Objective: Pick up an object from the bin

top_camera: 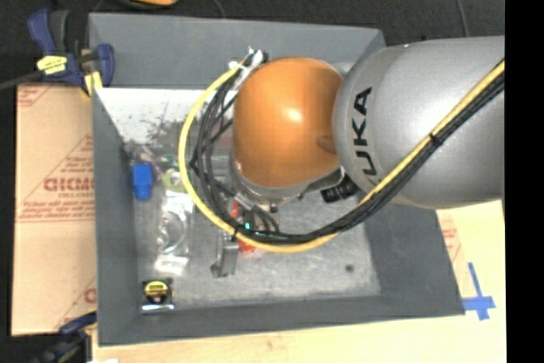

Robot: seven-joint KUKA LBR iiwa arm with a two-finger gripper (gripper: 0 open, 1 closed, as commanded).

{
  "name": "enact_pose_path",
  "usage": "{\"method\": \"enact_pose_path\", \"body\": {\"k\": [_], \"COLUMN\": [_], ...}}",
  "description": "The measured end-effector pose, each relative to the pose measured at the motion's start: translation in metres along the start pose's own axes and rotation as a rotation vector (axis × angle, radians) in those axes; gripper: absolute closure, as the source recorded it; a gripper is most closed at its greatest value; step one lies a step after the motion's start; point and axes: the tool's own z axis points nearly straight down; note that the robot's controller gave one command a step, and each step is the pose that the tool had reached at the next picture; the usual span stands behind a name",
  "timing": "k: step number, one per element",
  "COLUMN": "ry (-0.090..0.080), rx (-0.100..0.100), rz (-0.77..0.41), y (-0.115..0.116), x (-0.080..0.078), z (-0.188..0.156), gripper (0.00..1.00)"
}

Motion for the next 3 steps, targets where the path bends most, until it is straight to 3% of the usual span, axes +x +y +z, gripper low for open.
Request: {"method": "enact_pose_path", "body": {"k": [1,2,3], "ry": [-0.004,-0.015,-0.004], "rx": [0.003,0.003,0.002], "rz": [-0.435,-0.37,-0.511], "y": [-0.065,-0.083,-0.11], "x": [-0.017,-0.116,-0.08], "z": [0.051,0.035,0.079], "gripper": [0.0,0.0,0.0]}}
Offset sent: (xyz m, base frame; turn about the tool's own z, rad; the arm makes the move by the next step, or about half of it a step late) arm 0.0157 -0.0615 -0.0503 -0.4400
